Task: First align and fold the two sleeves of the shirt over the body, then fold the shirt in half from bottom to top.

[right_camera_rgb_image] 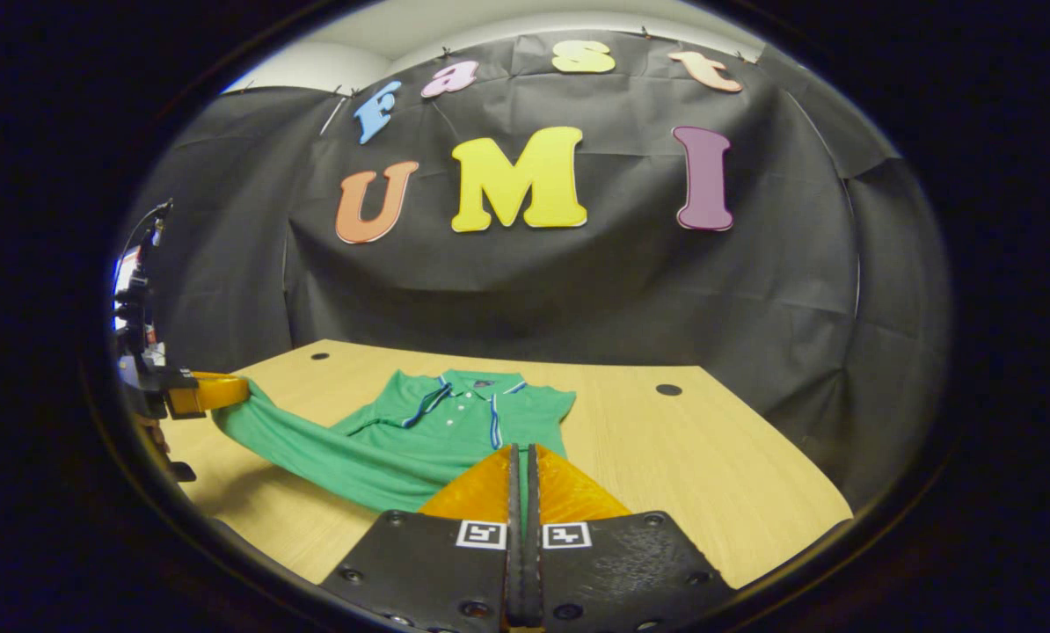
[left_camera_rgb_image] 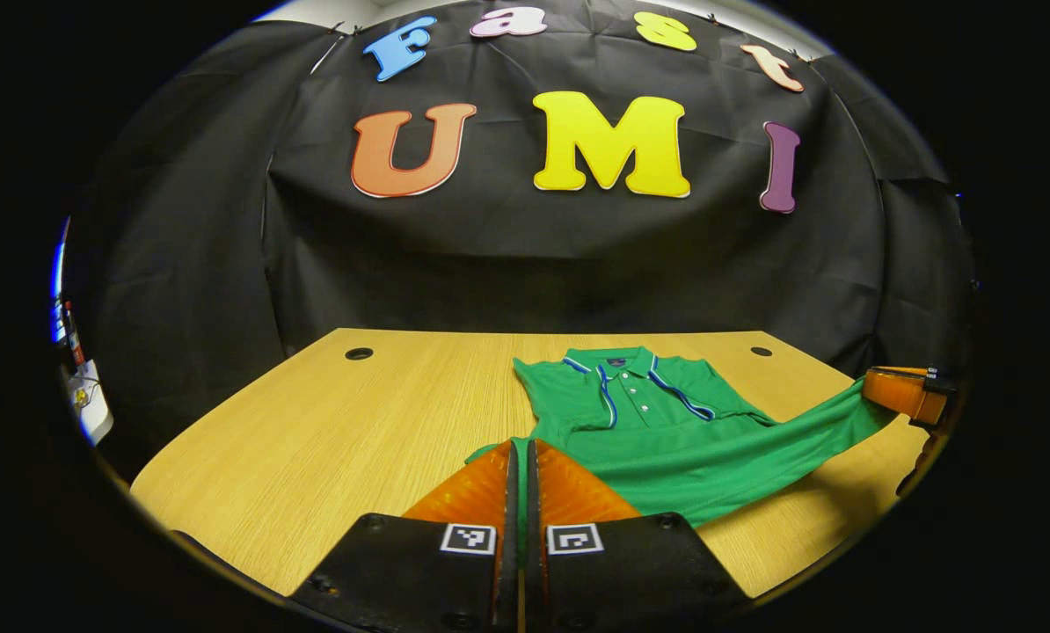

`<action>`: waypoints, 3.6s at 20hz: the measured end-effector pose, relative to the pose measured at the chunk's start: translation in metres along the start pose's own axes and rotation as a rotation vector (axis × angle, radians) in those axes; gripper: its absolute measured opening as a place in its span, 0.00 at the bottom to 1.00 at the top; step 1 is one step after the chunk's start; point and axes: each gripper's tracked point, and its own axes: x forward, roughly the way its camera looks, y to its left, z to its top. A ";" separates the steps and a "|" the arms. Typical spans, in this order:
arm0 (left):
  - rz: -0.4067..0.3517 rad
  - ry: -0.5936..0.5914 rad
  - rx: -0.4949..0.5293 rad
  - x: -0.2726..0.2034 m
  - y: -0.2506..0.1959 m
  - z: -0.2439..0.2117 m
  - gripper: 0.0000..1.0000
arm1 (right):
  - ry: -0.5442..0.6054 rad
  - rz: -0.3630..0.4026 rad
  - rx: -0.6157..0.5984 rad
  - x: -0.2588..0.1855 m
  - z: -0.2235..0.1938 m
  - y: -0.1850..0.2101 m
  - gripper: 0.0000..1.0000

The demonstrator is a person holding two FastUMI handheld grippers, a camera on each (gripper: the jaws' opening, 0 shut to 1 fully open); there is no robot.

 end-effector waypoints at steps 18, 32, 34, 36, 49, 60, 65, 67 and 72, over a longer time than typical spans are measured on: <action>0.008 -0.169 0.024 0.183 -0.004 0.156 0.08 | -0.138 -0.108 -0.022 0.200 0.154 -0.034 0.00; -0.011 -0.053 0.116 0.314 -0.007 0.093 0.08 | -0.046 -0.254 -0.063 0.338 0.088 -0.061 0.00; -0.034 -0.063 0.079 0.313 -0.011 0.093 0.08 | -0.034 -0.264 -0.047 0.339 0.085 -0.063 0.00; -0.013 -0.063 0.080 0.313 -0.007 0.094 0.09 | -0.035 -0.255 -0.047 0.339 0.085 -0.061 0.00; 0.011 -0.071 0.053 0.298 -0.009 0.102 1.00 | 0.008 -0.258 -0.101 0.320 0.089 -0.044 0.95; 0.000 -0.049 0.025 0.214 -0.024 0.085 1.00 | -0.011 -0.153 -0.067 0.221 0.103 -0.011 0.95; 0.044 -0.049 0.039 0.135 -0.022 0.060 1.00 | -0.016 -0.072 -0.032 0.147 0.069 0.013 0.96; 0.063 -0.036 0.050 0.101 -0.021 0.055 1.00 | 0.016 -0.061 -0.038 0.123 0.056 0.014 0.95; 0.059 -0.132 0.046 0.001 -0.042 0.079 1.00 | -0.044 -0.043 -0.004 0.026 0.062 0.005 0.95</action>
